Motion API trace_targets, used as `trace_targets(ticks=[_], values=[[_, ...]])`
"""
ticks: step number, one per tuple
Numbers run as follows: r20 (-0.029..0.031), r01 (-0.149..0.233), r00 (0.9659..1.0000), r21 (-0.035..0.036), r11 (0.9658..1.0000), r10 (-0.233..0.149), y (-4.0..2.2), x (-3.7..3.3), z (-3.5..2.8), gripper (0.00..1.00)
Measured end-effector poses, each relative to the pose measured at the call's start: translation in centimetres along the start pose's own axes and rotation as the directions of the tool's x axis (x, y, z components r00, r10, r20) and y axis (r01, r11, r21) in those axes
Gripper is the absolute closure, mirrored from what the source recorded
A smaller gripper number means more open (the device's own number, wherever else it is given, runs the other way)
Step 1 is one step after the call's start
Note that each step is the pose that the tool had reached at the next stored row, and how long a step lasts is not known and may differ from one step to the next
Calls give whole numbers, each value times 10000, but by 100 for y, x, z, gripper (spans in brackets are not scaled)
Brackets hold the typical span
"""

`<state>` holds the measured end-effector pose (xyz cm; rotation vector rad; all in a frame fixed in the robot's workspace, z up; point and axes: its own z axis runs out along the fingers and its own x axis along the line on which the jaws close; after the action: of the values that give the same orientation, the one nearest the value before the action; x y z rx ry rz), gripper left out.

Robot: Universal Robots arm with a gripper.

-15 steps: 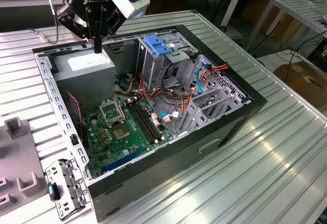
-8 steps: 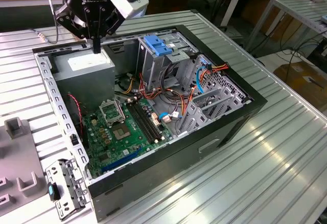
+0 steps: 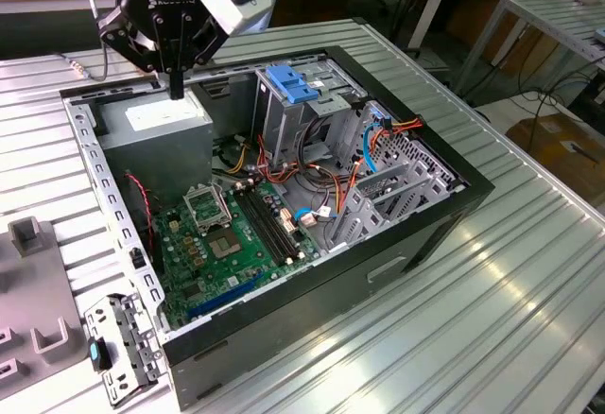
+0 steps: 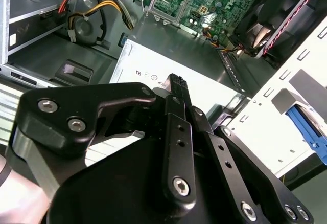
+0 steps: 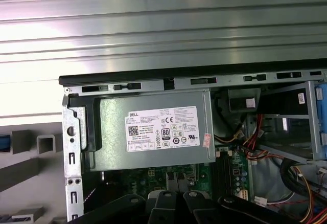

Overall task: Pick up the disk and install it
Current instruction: 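Reach for the disk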

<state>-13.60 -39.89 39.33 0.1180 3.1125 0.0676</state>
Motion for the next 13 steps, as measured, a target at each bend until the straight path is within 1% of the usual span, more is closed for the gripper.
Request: trace_targets(ticks=[7, 13], values=[[0, 0, 10000, 0, 10000, 0, -2, 33, -1, 89], [-1, 0, 10000, 0, 10000, 0, -3, 46, -1, 89]])
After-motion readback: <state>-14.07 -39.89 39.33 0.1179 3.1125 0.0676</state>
